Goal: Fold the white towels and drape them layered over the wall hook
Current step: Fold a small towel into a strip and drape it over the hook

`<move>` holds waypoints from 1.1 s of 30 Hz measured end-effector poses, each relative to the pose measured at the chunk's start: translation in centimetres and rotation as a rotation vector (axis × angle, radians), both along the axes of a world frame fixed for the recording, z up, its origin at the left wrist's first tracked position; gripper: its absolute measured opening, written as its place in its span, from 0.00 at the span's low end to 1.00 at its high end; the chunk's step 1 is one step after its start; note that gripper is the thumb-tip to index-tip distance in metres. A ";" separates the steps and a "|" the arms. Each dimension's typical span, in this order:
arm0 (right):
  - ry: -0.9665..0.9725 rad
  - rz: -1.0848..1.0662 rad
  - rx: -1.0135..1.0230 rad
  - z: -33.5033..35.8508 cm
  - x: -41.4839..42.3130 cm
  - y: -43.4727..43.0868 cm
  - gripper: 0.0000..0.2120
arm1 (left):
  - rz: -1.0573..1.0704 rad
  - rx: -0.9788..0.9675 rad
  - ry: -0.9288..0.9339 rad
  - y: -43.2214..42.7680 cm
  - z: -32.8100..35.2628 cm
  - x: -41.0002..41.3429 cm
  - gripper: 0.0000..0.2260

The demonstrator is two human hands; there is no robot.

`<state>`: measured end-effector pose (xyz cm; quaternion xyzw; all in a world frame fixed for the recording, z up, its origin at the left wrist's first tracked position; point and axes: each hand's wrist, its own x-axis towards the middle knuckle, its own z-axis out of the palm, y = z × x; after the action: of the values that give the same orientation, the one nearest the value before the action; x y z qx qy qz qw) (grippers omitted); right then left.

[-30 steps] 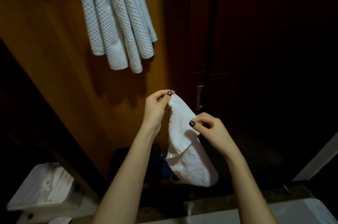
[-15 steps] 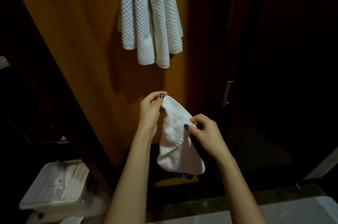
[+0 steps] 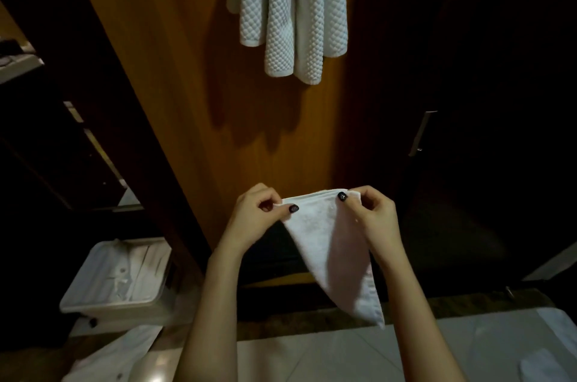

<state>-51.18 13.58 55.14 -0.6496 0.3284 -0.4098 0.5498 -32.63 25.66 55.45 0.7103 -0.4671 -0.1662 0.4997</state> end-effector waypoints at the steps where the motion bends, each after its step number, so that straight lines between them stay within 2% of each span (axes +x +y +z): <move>1: 0.008 0.008 -0.005 0.0 0.0 0.1 0.07 | -0.004 0.019 -0.005 0.2 -0.4 0.1 0.12; 4: 0.030 0.020 -0.024 0.0 0.1 0.3 0.05 | -0.012 0.001 0.071 0.8 -1.2 -0.1 0.13; 8: 0.037 -0.011 -0.046 0.5 -0.1 0.5 0.06 | 0.014 -0.124 0.295 0.9 -1.2 -0.6 0.11; 11: 0.037 -0.028 -0.075 0.8 -0.3 0.8 0.07 | 0.038 -0.213 0.361 0.8 -0.9 -0.9 0.09; 17: 0.002 -0.068 -0.146 1.9 -0.9 1.6 0.04 | 0.038 -0.273 0.316 0.6 -0.3 -1.2 0.11; 21: 0.033 -0.049 -0.084 2.7 -1.7 1.6 0.14 | 0.041 -0.267 0.312 0.7 0.8 -1.2 0.18; 23: 0.096 -0.037 -0.082 3.0 -2.1 1.5 0.06 | 0.044 -0.253 0.287 0.9 1.2 -1.3 0.19; 24: 0.119 -0.023 -0.090 3.1 -2.3 1.6 0.02 | 0.054 -0.239 0.257 1.0 1.3 -1.4 0.19; 30: 0.175 0.003 -0.268 3.5 -2.6 2.8 0.06 | 0.131 -0.042 -0.159 1.6 1.6 -1.2 0.08; 33: 0.138 0.033 -0.336 3.7 -3.0 2.9 0.09 | 0.088 -0.071 -0.086 1.4 2.0 -2.0 0.10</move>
<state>-54.19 16.53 58.82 -0.7641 0.2816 -0.4045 0.4161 -34.63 27.05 57.46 0.7186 -0.4619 -0.0967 0.5108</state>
